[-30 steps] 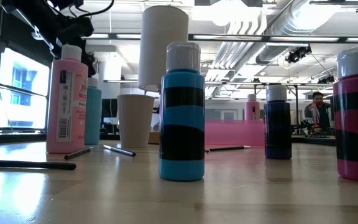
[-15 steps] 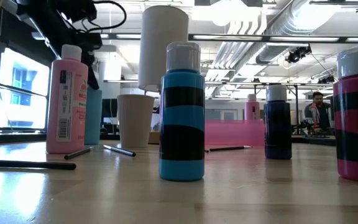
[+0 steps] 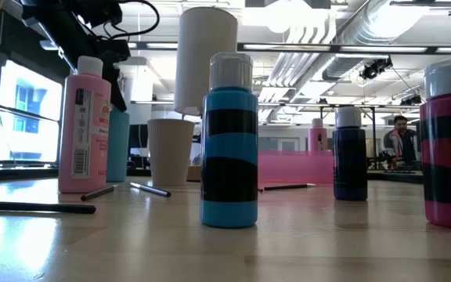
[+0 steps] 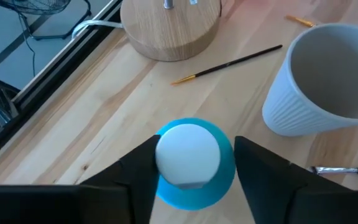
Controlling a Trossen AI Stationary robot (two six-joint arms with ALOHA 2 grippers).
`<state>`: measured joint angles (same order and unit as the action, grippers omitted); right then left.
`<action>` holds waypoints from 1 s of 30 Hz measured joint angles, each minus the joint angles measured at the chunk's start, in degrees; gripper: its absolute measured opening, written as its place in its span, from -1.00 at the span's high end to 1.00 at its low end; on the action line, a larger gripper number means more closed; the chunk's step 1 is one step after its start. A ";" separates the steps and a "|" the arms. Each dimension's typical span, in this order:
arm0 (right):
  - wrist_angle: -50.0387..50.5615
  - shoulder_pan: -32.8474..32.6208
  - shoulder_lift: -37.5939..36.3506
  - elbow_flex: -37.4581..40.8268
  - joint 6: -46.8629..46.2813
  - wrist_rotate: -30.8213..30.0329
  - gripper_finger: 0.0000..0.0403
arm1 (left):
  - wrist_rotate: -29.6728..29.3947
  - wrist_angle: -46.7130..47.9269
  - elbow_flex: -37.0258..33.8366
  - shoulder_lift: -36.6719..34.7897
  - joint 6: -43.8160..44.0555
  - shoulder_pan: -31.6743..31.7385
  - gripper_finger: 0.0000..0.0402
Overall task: Pick & Place Paint Supplies
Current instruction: Put the big blue paint bottle into the pink bin
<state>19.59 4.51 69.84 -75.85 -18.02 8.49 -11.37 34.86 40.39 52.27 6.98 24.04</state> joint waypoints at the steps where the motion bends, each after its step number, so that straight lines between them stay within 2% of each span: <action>1: 0.00 -0.02 0.00 0.00 -0.02 0.00 0.98 | 0.17 0.04 0.05 0.00 0.47 0.01 0.17; 8: 0.00 0.00 0.02 0.00 0.13 0.00 0.98 | 1.26 0.03 0.10 -0.04 1.12 0.01 0.37; 30: 0.00 0.00 0.00 0.00 0.27 0.56 0.98 | 2.97 0.71 0.10 0.00 2.49 -0.03 0.33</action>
<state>19.59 4.51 69.84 -75.85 -17.75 9.06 -8.40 35.57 40.49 52.27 9.47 24.01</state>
